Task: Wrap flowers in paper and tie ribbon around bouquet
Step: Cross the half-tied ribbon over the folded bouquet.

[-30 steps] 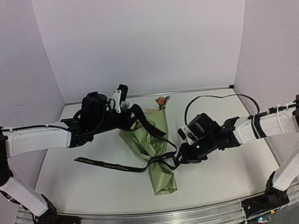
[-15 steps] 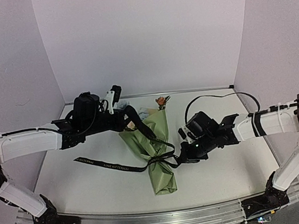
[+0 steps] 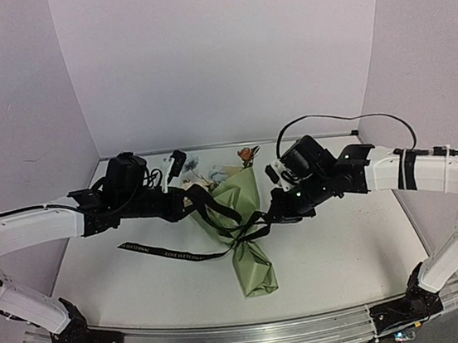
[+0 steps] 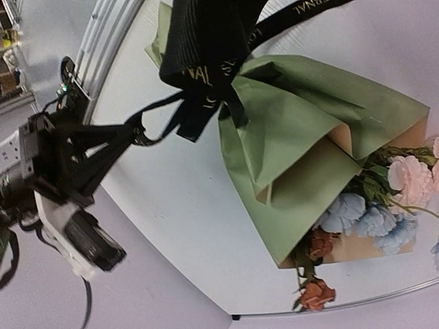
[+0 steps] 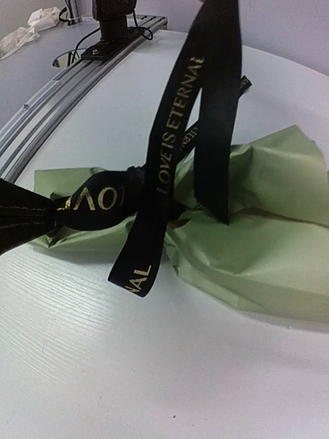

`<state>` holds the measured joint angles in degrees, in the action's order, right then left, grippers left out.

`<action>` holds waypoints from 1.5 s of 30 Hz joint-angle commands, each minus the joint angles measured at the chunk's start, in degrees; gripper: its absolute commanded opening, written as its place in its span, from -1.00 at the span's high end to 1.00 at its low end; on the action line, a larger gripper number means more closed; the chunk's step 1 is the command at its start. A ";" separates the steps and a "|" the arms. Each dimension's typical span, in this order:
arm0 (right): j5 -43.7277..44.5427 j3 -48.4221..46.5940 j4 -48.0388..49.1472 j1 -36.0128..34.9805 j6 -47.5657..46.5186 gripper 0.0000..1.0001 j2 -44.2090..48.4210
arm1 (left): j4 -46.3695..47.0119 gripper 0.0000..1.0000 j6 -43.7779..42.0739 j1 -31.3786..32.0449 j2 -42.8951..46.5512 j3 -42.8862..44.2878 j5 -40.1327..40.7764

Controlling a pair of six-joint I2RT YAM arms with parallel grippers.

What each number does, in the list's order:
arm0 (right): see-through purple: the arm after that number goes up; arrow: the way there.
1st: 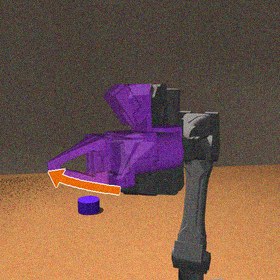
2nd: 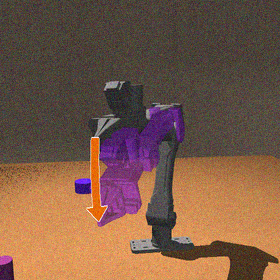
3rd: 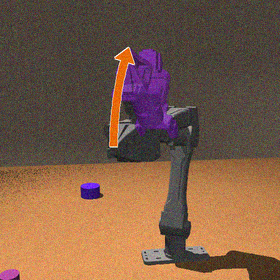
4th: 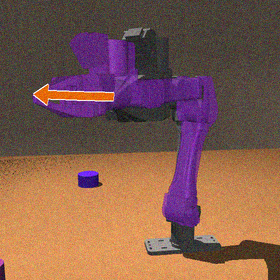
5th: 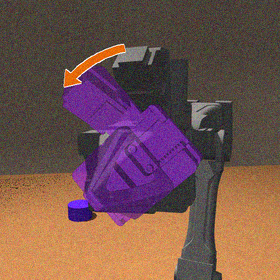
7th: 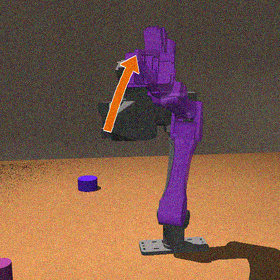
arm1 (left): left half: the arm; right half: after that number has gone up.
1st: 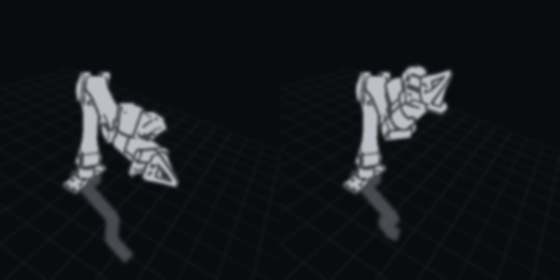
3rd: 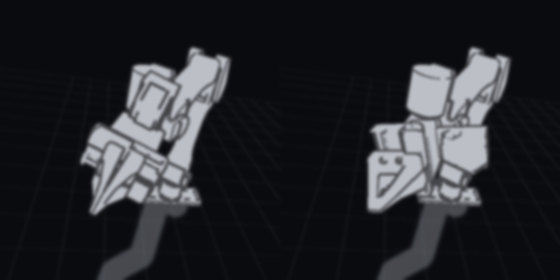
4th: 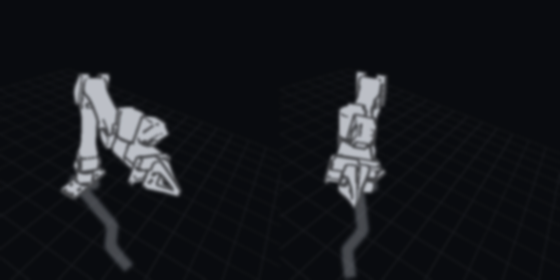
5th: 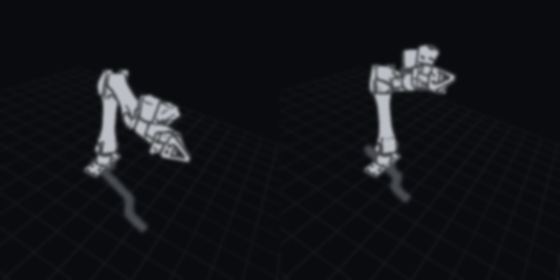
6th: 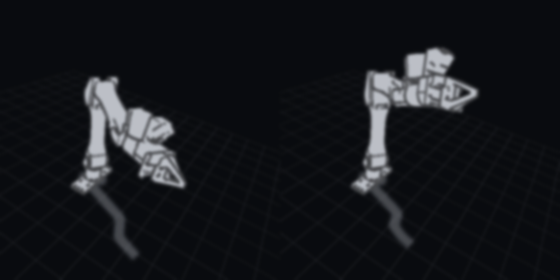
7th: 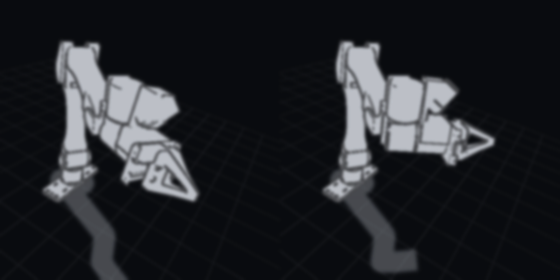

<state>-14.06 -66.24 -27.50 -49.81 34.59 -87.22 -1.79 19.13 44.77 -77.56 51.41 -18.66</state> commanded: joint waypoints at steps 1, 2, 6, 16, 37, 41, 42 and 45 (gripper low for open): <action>-0.09 -6.98 -3.60 1.99 -1.80 1.00 -3.61 | -1.93 1.00 -3.51 0.11 4.26 0.17 -13.17; -1.25 -8.29 -3.61 2.68 -1.50 1.00 -4.76 | -3.05 1.00 -4.44 0.58 4.07 0.59 -14.99; -6.39 -14.04 -4.15 4.42 -0.84 1.00 -9.60 | -7.07 0.98 -9.21 5.26 1.85 3.12 -18.63; -13.99 -21.49 -4.47 6.81 2.50 1.00 -18.04 | -9.40 0.86 -22.47 18.28 -9.36 16.86 -14.13; -15.56 -23.87 -5.95 7.80 2.94 1.00 -21.63 | -6.39 0.82 -38.10 24.57 -22.90 29.03 -6.03; -15.56 -24.40 -6.88 7.80 2.19 1.00 -21.77 | -1.74 0.81 -37.78 24.60 -24.29 28.75 -4.49; -15.58 -24.63 -7.31 7.80 1.93 1.00 -21.81 | -0.44 0.81 -37.78 24.56 -24.56 28.65 -4.59; -15.44 -25.39 -8.67 7.80 1.19 1.00 -22.09 | 1.85 0.80 -36.41 24.37 -25.74 29.51 -6.44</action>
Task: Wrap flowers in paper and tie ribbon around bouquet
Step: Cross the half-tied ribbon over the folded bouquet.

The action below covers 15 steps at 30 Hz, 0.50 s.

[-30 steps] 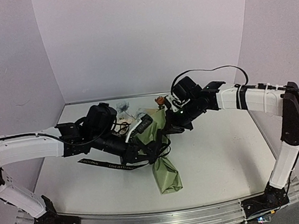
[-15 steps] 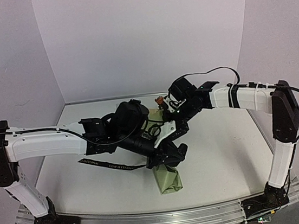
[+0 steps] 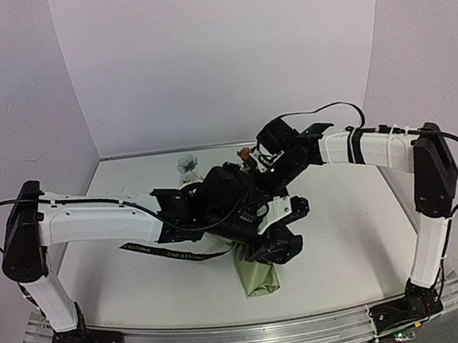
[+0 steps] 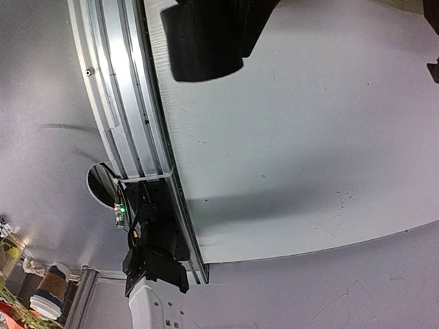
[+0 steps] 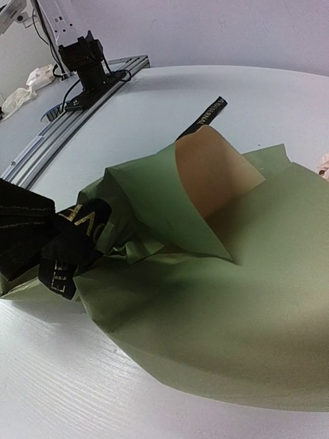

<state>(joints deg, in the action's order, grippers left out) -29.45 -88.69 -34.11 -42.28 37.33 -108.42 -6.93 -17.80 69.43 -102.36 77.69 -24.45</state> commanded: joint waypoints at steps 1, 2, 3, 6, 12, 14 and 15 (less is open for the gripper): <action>-0.09 -2.99 -2.17 0.27 -1.62 1.00 -0.91 | 9.66 0.80 1.94 -0.63 -1.02 2.62 -1.55; -0.09 -3.09 -2.28 0.27 -1.65 1.00 -0.96 | 13.12 0.80 4.17 -1.34 -0.85 1.51 -3.03; -0.08 -3.09 -2.37 0.27 -1.68 1.00 -1.04 | 16.49 0.80 6.52 -2.04 -0.70 0.31 -4.22; -0.08 -3.03 -2.52 0.27 -1.71 1.00 -1.13 | 18.39 0.82 9.50 -2.42 -2.48 0.98 -0.71; -0.05 -2.85 -2.76 0.27 -2.08 1.00 -0.98 | 15.85 0.57 12.37 -2.75 -6.63 4.58 3.90; 0.14 -2.72 -3.00 0.24 -2.36 1.00 -0.85 | 15.94 0.29 13.98 -2.81 -6.08 3.91 5.31; 0.21 -2.59 -3.09 0.25 -2.48 1.00 -0.74 | 16.52 0.16 14.82 -2.87 -5.30 3.10 6.10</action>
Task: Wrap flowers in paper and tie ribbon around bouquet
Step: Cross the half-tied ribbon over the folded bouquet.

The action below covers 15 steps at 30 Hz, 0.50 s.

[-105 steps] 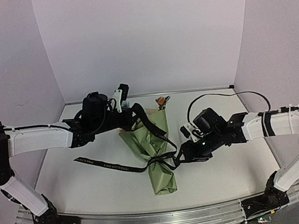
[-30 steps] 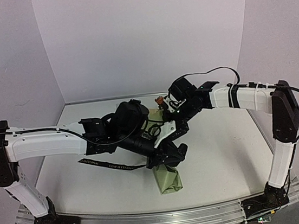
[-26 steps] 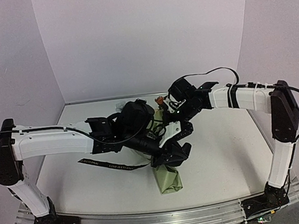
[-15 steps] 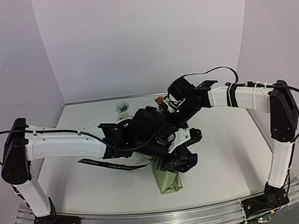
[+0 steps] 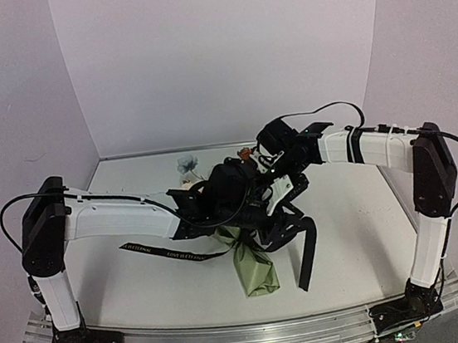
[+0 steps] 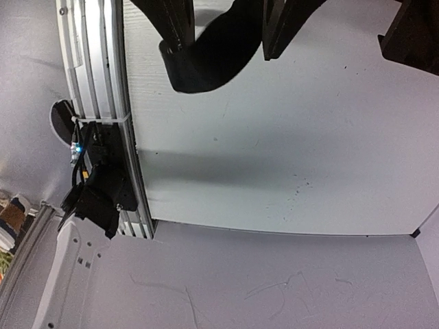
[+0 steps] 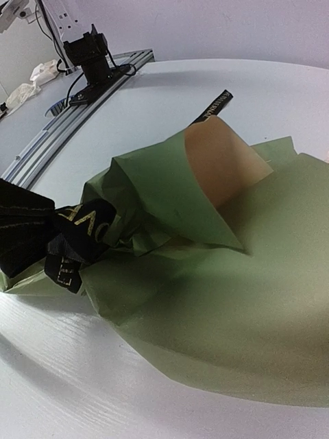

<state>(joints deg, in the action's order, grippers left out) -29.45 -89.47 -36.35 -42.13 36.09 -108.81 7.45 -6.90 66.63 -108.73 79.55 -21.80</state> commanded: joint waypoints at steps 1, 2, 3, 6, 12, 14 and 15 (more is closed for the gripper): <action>0.24 -1.66 -0.93 0.12 -1.33 1.00 -0.20 | 2.90 0.06 4.85 -0.17 1.98 0.27 4.08; 0.23 -1.47 -0.99 0.12 -1.40 1.00 0.02 | 3.98 0.01 5.92 -0.24 2.96 -0.99 4.69; 0.34 -1.16 -1.00 0.12 -1.54 1.00 0.33 | 5.07 -0.04 7.38 -0.50 4.45 -2.22 5.34; 0.71 -0.07 -1.00 0.04 -2.09 1.00 1.52 | 8.12 -0.11 12.44 -1.72 8.87 -6.18 6.30; 0.83 1.68 -1.03 -1.15 -4.34 1.00 4.55 | 10.50 0.16 22.06 -6.08 21.28 -18.25 9.98; 0.63 2.21 -1.01 -1.78 -5.38 1.00 5.49 | 10.09 0.17 24.24 -8.42 24.46 -22.28 11.97; 0.64 2.51 -1.00 -2.11 -5.90 1.00 6.14 | 9.55 0.17 25.00 -9.44 26.00 -24.47 12.42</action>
<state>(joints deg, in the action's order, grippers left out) -29.21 -87.94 -37.16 -42.69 33.27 -107.70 14.18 11.00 60.96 -89.38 60.92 -13.81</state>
